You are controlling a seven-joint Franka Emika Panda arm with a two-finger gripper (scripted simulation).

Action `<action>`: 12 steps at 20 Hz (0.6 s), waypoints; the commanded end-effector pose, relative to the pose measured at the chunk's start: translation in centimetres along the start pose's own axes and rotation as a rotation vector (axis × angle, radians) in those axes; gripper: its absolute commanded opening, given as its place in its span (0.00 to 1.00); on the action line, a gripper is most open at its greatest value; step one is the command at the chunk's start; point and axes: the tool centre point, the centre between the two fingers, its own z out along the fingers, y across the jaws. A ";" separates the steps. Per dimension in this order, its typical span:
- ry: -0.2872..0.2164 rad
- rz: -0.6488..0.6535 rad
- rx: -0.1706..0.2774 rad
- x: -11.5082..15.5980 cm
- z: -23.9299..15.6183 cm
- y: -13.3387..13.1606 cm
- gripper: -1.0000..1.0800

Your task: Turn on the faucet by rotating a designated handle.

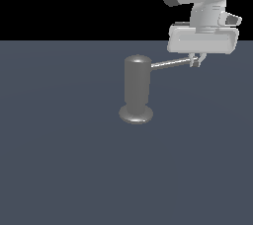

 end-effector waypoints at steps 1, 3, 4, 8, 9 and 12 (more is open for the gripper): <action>0.017 -0.012 0.001 1.3 -0.6 -1.0 0.00; 0.017 -0.012 0.000 1.9 -0.6 -1.0 0.00; 0.018 -0.012 0.000 2.1 -0.6 -1.1 0.00; 0.019 -0.011 0.000 3.2 -0.7 -1.2 0.00; 0.019 -0.011 0.000 3.4 -0.7 -1.3 0.00; 0.020 -0.011 0.000 4.1 -0.7 -1.4 0.00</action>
